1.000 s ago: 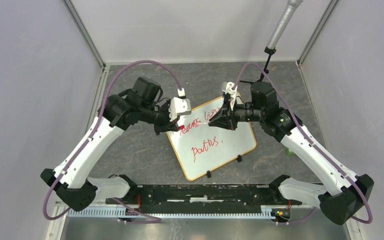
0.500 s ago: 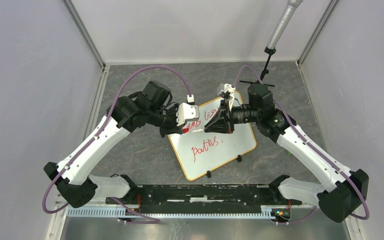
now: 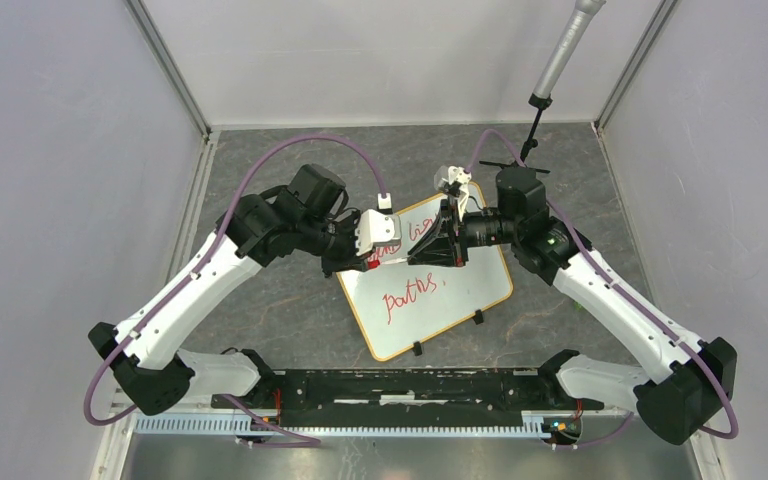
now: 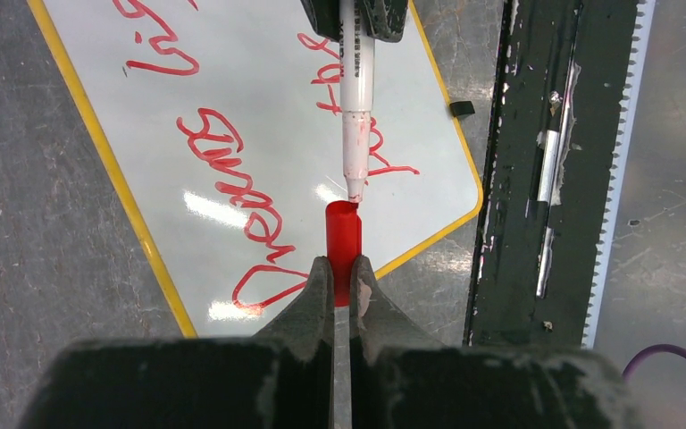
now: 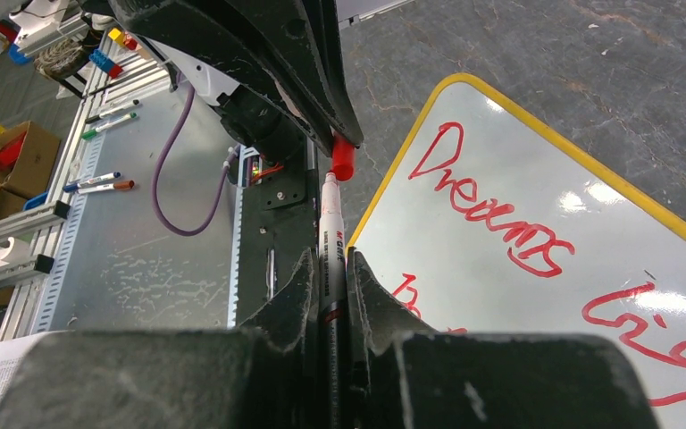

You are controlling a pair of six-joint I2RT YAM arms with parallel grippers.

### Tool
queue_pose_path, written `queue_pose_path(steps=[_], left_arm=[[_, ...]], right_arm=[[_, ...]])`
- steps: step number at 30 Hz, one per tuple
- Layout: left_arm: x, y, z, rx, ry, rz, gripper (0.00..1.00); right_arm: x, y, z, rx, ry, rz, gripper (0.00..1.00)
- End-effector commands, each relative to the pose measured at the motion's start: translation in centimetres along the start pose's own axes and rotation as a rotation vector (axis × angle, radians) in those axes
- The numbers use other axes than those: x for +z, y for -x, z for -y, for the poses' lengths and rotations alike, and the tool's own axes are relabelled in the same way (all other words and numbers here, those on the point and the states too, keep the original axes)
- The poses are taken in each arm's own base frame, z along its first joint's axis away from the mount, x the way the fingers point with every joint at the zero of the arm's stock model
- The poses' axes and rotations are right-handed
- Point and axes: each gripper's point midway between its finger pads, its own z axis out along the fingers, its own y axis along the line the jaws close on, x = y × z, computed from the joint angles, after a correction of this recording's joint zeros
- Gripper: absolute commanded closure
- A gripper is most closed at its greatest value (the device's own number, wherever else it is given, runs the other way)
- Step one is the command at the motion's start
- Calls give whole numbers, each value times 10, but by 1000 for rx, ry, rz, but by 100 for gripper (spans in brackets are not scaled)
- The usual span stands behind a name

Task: Write a sentence on the whiteboard
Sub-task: Insert the whiteboard marker without the cap into the pen cap.

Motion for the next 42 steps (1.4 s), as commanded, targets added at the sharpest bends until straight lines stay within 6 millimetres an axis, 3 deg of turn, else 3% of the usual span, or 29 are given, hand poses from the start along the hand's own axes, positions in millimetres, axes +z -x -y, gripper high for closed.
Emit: queue_pose_path(steps=[1, 17, 29, 34, 37, 41, 42], left_arm=[[-1, 6, 5, 16, -15, 27, 98], [4, 25, 12, -7, -79, 75, 98], [19, 65, -7, -67, -20, 156, 98], [16, 75, -1, -69, -41, 194, 97], [4, 75, -3, -100, -35, 216, 85], [-21, 68, -4, -129, -74, 259, 49], [-26, 64, -4, -128, -69, 257, 45]], right_arm=[[1, 5, 3, -23, -1, 20, 100], [7, 1, 4, -17, 6, 4, 100], [26, -16, 14, 12, -4, -52, 100], [28, -13, 12, 13, 13, -51, 100], [23, -5, 12, -16, 4, -41, 100], [11, 11, 15, -40, -13, 0, 100], [9, 15, 14, -51, -14, 11, 100]])
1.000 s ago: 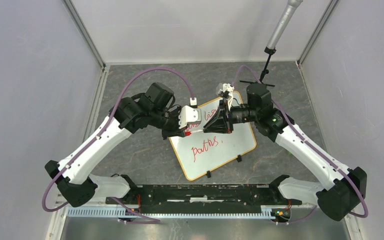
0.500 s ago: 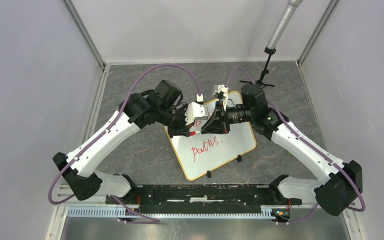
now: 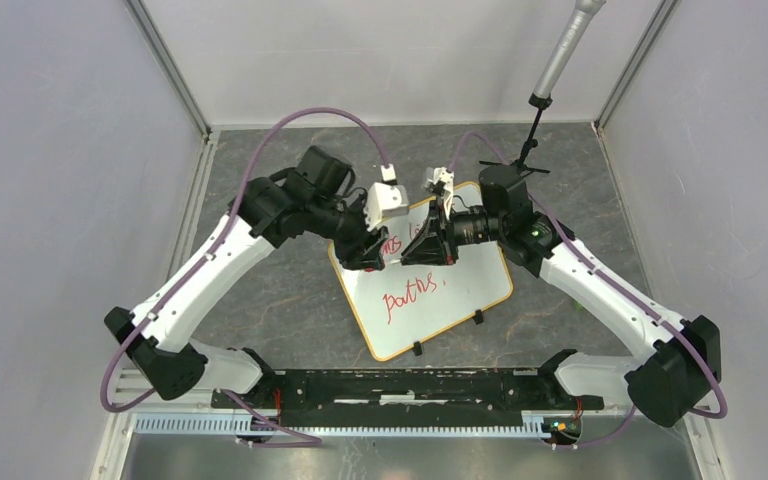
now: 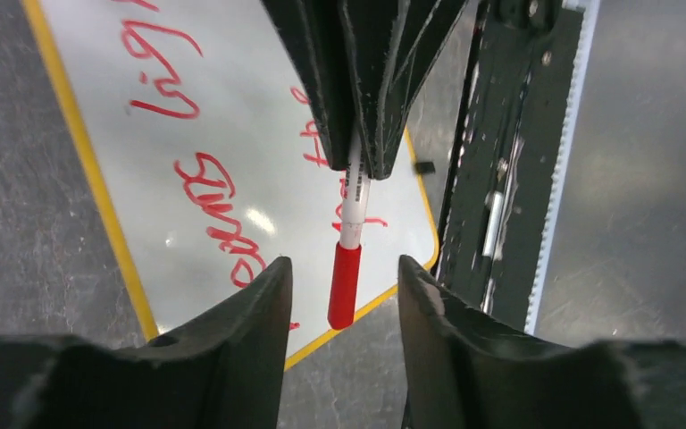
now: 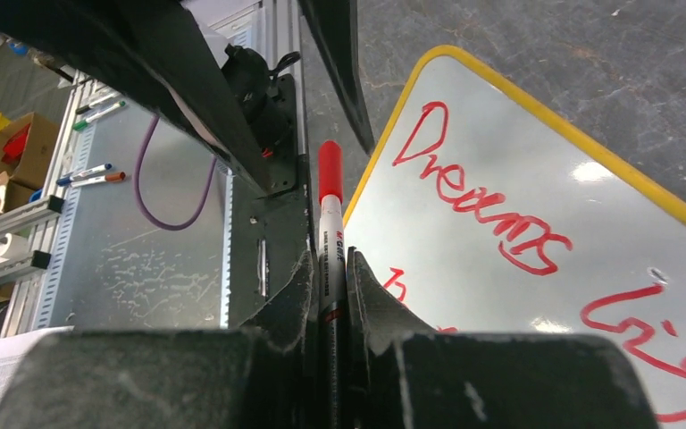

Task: Write a sentence on the whiteboard
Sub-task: Insert the whiteboard marker without the cap into the pen cap.

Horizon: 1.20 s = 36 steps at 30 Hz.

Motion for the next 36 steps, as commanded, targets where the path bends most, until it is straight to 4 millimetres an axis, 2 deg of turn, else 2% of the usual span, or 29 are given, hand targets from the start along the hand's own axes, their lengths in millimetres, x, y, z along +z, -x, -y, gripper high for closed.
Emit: queue_pose_path(steps=[1, 3, 6, 11, 18, 22, 31, 33, 36], left_arm=[[-46, 42, 14, 58, -27, 229, 41], [-51, 35, 9, 31, -14, 240, 35], [-53, 23, -4, -32, 16, 236, 33], [-44, -14, -7, -73, -12, 187, 28], [-31, -33, -11, -31, -19, 197, 22], [-26, -24, -5, -16, -59, 230, 21], [-10, -12, 7, 40, -102, 221, 33], [-10, -9, 7, 42, -108, 227, 43], [-11, -4, 12, 51, -124, 237, 64]], right_arm=[[-12, 35, -5, -106, -10, 79, 100], [-14, 37, -11, -117, 16, 86, 100], [-14, 34, -14, -112, 27, 89, 100], [-13, 27, -11, -109, 15, 84, 100], [-14, 34, -15, -118, 33, 95, 100], [-15, 35, -19, -106, 51, 101, 100], [-12, 39, -27, -80, 98, 115, 100], [-11, 38, -28, -77, 102, 113, 100], [-10, 35, -27, -69, 105, 110, 100]])
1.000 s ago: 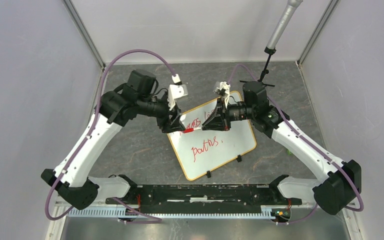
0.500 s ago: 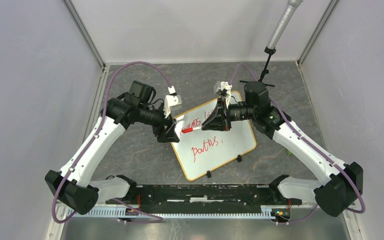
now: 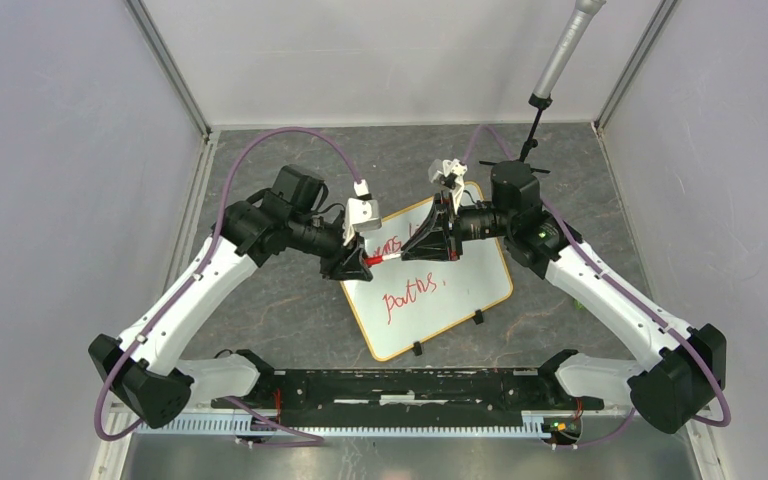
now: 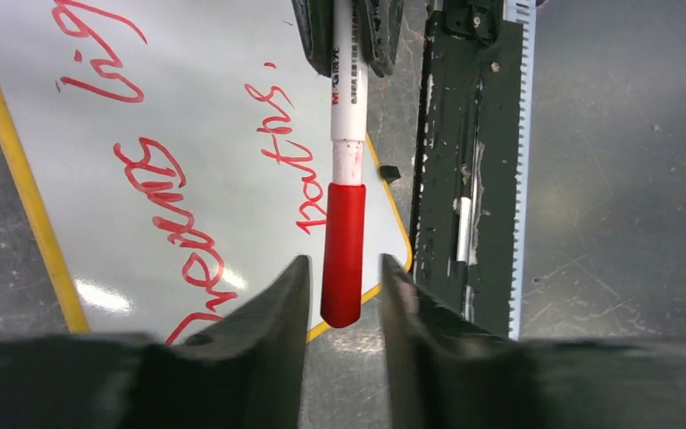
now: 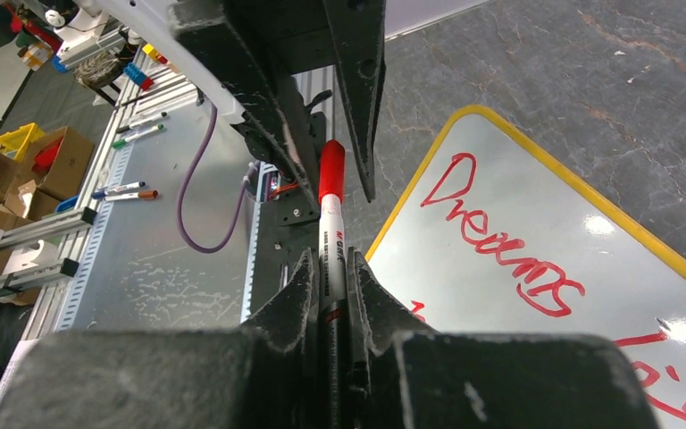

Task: Write a sentence on the whiteboard
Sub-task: Insert the whiteboard marker without the cap into the pen cap, then pass from the right arm to the left

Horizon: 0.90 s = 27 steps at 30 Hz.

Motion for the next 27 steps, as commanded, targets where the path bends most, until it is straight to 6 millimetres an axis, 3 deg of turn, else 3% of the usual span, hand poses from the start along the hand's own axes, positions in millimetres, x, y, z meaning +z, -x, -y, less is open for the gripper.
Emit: queue_pose_path(steps=[1, 8, 16, 27], left_arm=[[1, 21, 6, 67, -32, 59, 70], [9, 31, 15, 87, -37, 39, 97], [18, 45, 4, 71, -3, 48, 97], [19, 85, 14, 61, -68, 163, 97]], right_arm=[[1, 8, -10, -29, 39, 25, 100], [6, 0, -7, -15, 30, 7, 100], [13, -9, -10, -11, 38, -19, 100], [21, -15, -11, -2, 55, -31, 100]])
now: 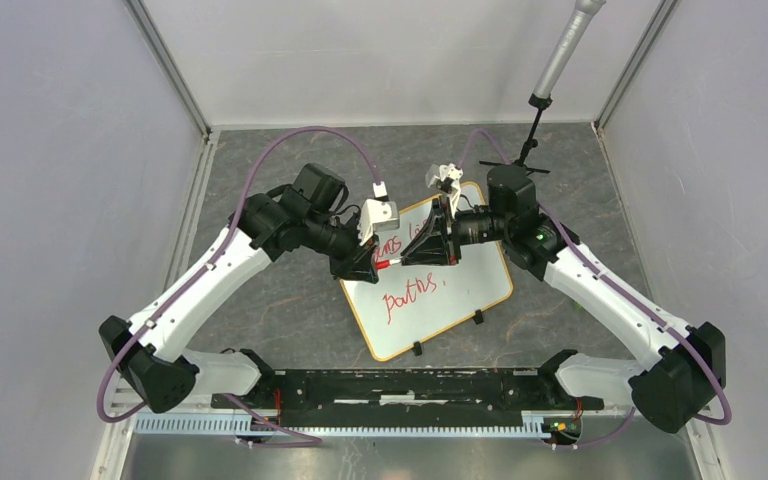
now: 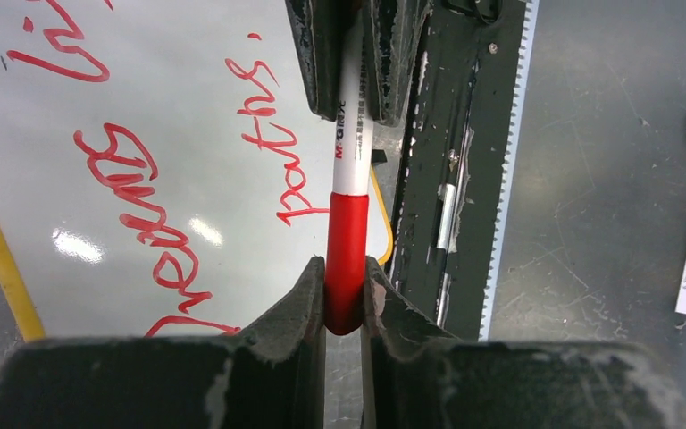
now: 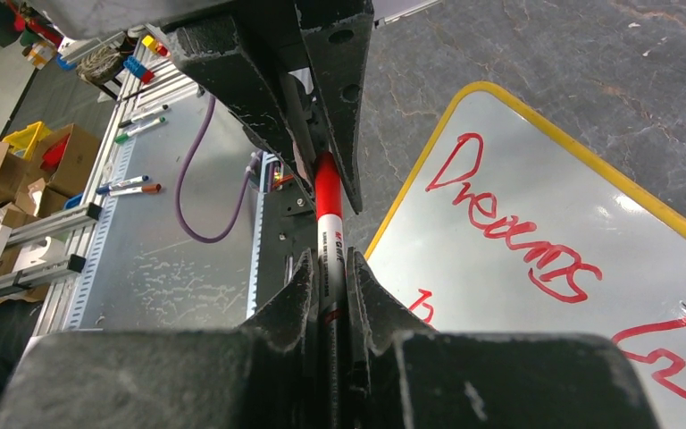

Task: Write a sentence on the whiteboard
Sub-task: Pass from the right arm to the left

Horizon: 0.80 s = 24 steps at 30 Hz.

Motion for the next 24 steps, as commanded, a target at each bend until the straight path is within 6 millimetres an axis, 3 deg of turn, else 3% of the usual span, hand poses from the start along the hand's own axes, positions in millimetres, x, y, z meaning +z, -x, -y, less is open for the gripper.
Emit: queue_pose_path(steps=[1, 7, 12, 15, 24], left_arm=[[-6, 86, 13, 126, -79, 271, 97], [-5, 90, 19, 128, -109, 276, 97], [-7, 72, 9, 87, -75, 249, 98], [-20, 60, -10, -1, -52, 270, 98], [-55, 29, -56, -135, 87, 267, 98]], right_arm=[[16, -2, -8, -34, 50, -4, 100], [19, 0, -8, -39, 66, -5, 100], [12, 12, -3, -92, 32, -5, 96], [-6, 36, 8, -126, -23, 42, 79], [-78, 109, 41, -214, -241, 191, 10]])
